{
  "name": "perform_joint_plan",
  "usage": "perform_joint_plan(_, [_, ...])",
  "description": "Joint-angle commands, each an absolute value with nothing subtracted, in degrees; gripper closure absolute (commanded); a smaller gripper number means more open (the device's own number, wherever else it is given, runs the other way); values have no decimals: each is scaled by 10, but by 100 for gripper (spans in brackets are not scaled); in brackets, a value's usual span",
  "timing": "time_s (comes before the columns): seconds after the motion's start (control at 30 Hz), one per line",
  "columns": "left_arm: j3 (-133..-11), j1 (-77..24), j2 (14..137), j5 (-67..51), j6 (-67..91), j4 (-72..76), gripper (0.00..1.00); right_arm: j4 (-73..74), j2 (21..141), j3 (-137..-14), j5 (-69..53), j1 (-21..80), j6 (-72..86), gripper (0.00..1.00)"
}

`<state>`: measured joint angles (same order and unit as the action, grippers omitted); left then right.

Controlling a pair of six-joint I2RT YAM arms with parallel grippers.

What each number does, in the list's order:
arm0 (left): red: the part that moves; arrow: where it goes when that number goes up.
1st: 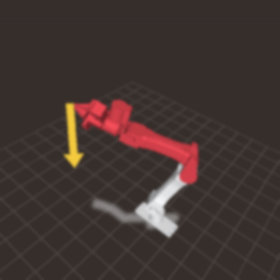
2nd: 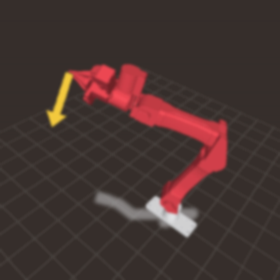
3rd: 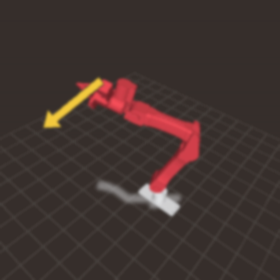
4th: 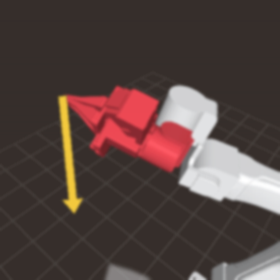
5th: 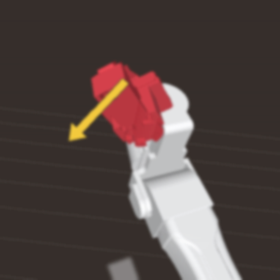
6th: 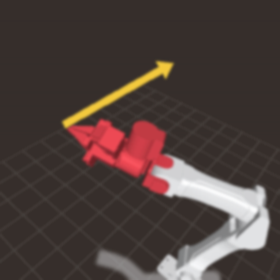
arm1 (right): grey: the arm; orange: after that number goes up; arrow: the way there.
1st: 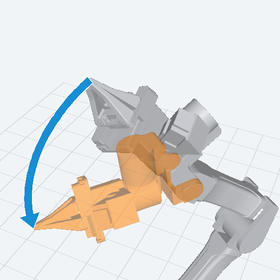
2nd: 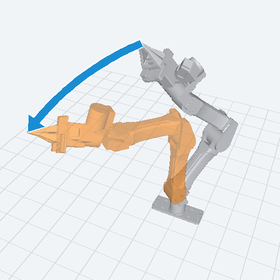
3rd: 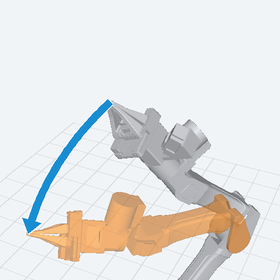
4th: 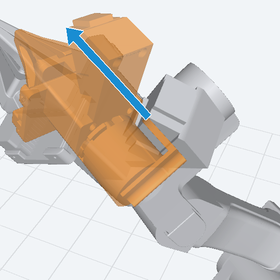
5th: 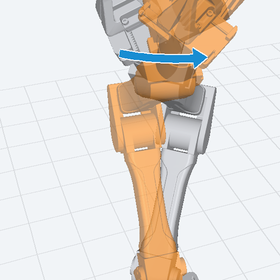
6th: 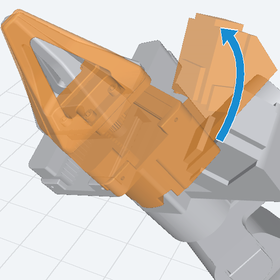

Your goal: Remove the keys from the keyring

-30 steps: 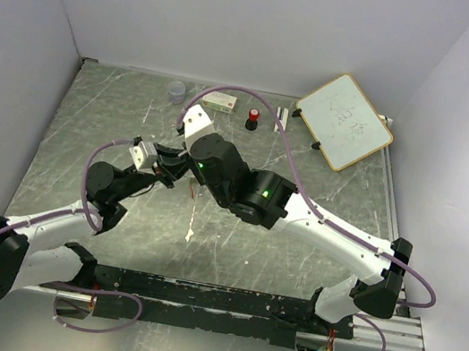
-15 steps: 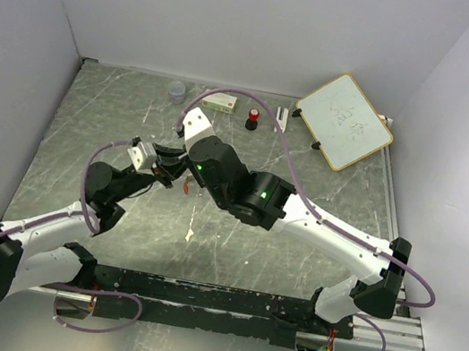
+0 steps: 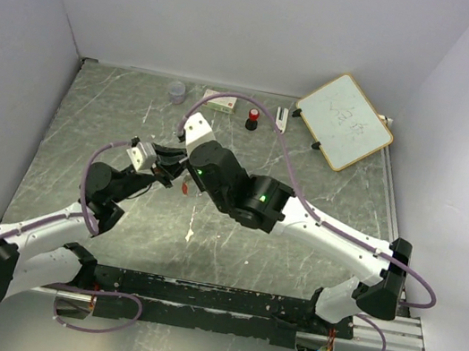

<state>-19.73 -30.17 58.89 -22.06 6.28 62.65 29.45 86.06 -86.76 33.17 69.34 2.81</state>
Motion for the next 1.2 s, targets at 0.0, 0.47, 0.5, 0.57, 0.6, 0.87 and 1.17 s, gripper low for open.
perform_joint_plan(0.0, [-209,-301,571,-196,65,653,93,291,845,-856,325,696,35,100])
perform_joint_plan(0.47, [-193,-301,507,-165,57,654,93,256,846,-828,288,678,28,100])
perform_joint_plan(0.5, [-192,-301,503,-159,56,657,93,255,846,-825,281,673,28,100])
perform_joint_plan(0.57, [-189,-301,498,-149,54,663,93,257,845,-820,263,661,32,100])
perform_joint_plan(0.6, [-188,-301,496,-145,53,665,93,258,845,-817,259,655,34,100])
perform_joint_plan(0.87, [-189,-301,461,-115,28,637,93,249,826,-782,246,617,42,100])
perform_joint_plan(1.17, [-189,-301,492,-142,45,661,93,215,806,-764,219,604,47,100])
